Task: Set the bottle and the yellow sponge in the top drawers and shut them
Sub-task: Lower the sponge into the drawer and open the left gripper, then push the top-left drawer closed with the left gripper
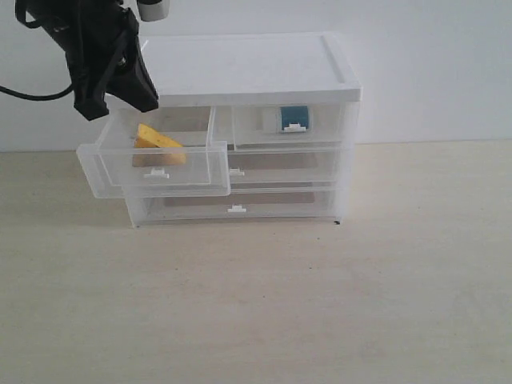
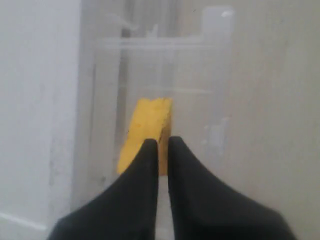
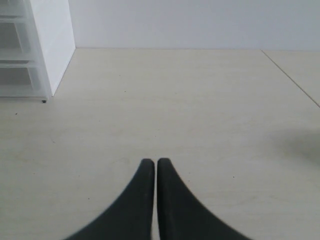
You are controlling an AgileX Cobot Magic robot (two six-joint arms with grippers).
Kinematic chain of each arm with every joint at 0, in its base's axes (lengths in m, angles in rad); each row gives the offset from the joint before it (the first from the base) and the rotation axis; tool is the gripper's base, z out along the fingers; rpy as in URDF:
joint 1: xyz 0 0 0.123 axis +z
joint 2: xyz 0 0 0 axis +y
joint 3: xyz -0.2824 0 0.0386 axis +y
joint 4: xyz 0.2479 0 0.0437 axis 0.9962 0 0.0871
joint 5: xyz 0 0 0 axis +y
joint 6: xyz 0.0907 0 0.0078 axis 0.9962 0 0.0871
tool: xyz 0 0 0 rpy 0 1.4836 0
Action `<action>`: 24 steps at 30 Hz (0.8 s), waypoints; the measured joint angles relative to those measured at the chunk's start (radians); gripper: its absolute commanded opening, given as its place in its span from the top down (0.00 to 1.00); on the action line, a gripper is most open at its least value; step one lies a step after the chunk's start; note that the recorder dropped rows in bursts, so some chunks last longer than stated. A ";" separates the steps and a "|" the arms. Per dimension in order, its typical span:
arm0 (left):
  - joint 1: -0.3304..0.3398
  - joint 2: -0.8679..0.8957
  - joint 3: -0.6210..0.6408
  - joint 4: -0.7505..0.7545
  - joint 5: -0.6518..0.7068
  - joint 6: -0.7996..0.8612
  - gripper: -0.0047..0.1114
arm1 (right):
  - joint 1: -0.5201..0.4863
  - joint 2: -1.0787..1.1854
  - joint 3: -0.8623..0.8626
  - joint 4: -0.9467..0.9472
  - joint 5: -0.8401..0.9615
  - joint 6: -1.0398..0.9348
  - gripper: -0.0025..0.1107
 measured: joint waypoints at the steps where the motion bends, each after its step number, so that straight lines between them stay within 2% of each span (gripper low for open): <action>1: 0.000 -0.002 0.009 -0.024 0.000 0.007 0.85 | 0.000 0.000 0.000 0.000 0.000 0.000 0.98; 2: 0.000 -0.006 0.031 -0.045 0.000 0.007 0.78 | 0.000 0.000 0.000 0.000 0.000 0.000 0.98; 3: 0.000 -0.006 0.038 -0.050 0.000 0.004 0.62 | 0.000 0.000 0.000 0.000 0.000 0.000 0.98; 4: 0.000 -0.006 0.057 -0.050 0.000 -0.001 0.56 | 0.000 0.000 0.000 0.000 0.000 0.000 0.98; 5: 0.000 -0.006 0.063 -0.050 0.000 -0.004 0.44 | 0.000 0.000 0.000 0.000 0.000 0.000 0.98; 6: 0.000 -0.006 0.072 -0.050 0.000 -0.012 0.42 | 0.000 0.000 0.000 0.000 0.000 0.000 0.98; 12: 0.000 -0.006 0.078 -0.052 0.000 -0.026 0.45 | 0.000 0.000 0.000 0.000 0.000 0.000 0.98; 16: 0.000 -0.015 0.122 -0.045 -0.002 0.038 0.60 | 0.000 0.000 0.000 0.000 0.000 0.000 0.98; 24: 0.000 -0.003 0.128 -0.006 -0.002 0.059 0.60 | 0.000 0.000 0.000 0.000 0.000 0.000 0.98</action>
